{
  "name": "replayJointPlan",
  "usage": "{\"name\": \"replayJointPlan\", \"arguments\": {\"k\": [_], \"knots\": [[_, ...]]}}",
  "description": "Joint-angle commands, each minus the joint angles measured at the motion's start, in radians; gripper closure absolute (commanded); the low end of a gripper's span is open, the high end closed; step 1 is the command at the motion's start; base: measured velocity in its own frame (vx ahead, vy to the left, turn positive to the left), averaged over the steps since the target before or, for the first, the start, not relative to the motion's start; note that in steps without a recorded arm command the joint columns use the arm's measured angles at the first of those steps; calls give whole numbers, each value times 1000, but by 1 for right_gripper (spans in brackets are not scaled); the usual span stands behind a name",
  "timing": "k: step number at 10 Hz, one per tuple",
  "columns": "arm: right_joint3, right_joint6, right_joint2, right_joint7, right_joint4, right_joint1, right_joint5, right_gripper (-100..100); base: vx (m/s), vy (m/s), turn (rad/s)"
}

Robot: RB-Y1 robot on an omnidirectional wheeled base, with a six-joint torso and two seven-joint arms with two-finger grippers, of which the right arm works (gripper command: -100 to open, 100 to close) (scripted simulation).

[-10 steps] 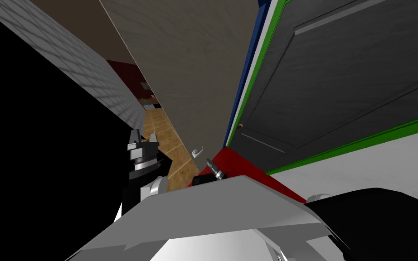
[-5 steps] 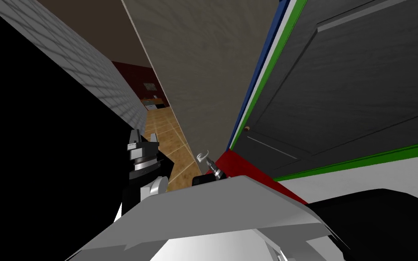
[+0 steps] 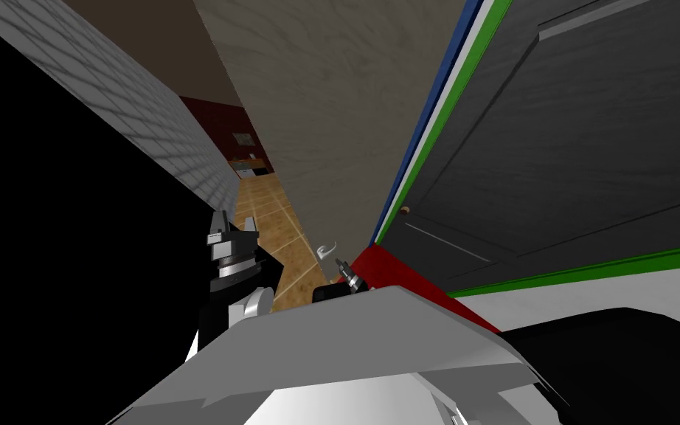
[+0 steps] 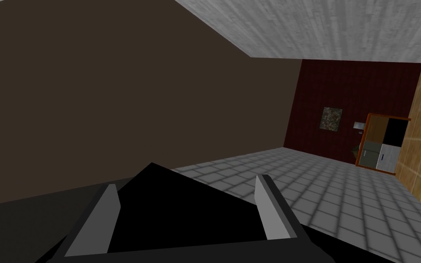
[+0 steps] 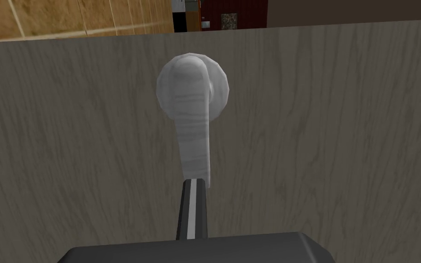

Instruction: Push the door open

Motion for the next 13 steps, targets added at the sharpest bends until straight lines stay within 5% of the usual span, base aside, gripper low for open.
{"name": "replayJointPlan", "arguments": {"k": [1,3,4,7,13], "knots": [[0,0,0,0,0,0,0,100,-18,-12,1],[0,0,0,0,0,0,0,100,-5,-2,0],[-22,6,5,12,-5,8,-11,-100,-113,38,-219],[-30,12,9,15,-13,13,-15,-100,-169,42,-93],[-49,26,31,30,26,-31,-28,-100,162,98,30]]}}
